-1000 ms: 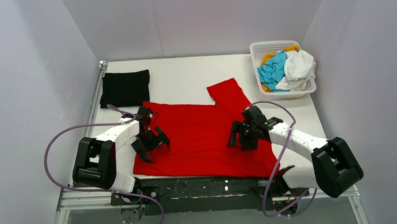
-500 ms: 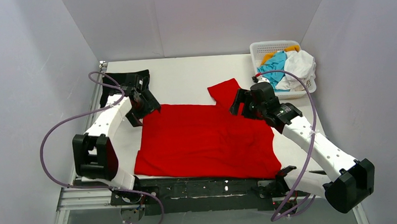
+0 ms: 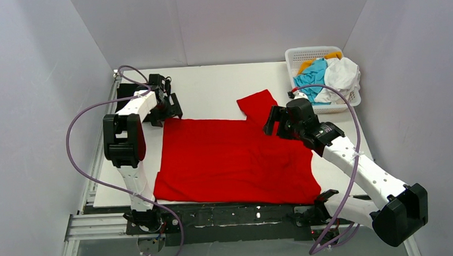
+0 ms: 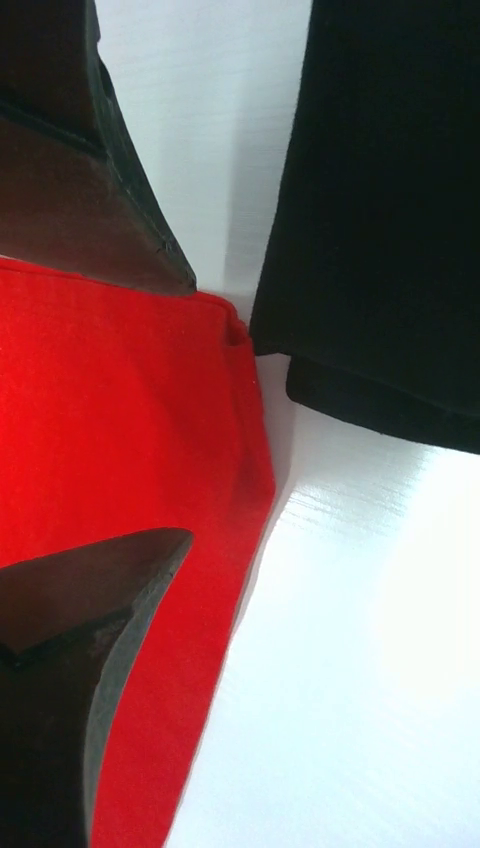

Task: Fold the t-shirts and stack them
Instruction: Fold the flattened tshirt in 1/3 of the way

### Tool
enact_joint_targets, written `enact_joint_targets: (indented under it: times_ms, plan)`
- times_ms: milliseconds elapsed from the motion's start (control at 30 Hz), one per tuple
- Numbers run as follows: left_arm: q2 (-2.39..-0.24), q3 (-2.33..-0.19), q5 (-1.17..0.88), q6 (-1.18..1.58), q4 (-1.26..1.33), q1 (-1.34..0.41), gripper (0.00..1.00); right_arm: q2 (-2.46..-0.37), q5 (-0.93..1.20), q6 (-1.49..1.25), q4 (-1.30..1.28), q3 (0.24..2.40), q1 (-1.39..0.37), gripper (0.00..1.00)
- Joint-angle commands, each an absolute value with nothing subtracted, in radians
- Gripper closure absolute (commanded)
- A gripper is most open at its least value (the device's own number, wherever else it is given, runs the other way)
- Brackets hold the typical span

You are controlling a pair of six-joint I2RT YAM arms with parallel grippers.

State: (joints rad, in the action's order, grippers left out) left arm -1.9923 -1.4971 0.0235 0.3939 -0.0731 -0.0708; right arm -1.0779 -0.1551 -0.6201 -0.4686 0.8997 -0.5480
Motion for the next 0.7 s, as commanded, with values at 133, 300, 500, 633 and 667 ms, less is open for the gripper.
enact_joint_targets:
  times_ms: [133,300,500,633,667]
  plan:
    - [-2.009,-1.485,0.015,0.322,-0.074,-0.063,0.29,-1.067,-0.178,-0.596,-0.454,0.902,-0.54,0.11]
    - [-1.992,-1.443,-0.038,0.325,-0.045,-0.063,0.46,-1.049,-0.196,-0.599,-0.457,0.885,-0.54,0.11]
    - [-1.99,-1.427,-0.079,0.32,-0.027,-0.063,0.59,-1.067,-0.188,-0.598,-0.457,0.889,-0.539,0.11]
    - [-2.015,-1.441,-0.061,0.318,-0.048,-0.064,0.59,-1.067,-0.186,-0.597,-0.462,0.888,-0.539,0.12]
    - [-2.016,-1.437,-0.048,0.319,-0.047,-0.064,0.58,-1.066,-0.187,-0.596,-0.463,0.886,-0.539,0.12]
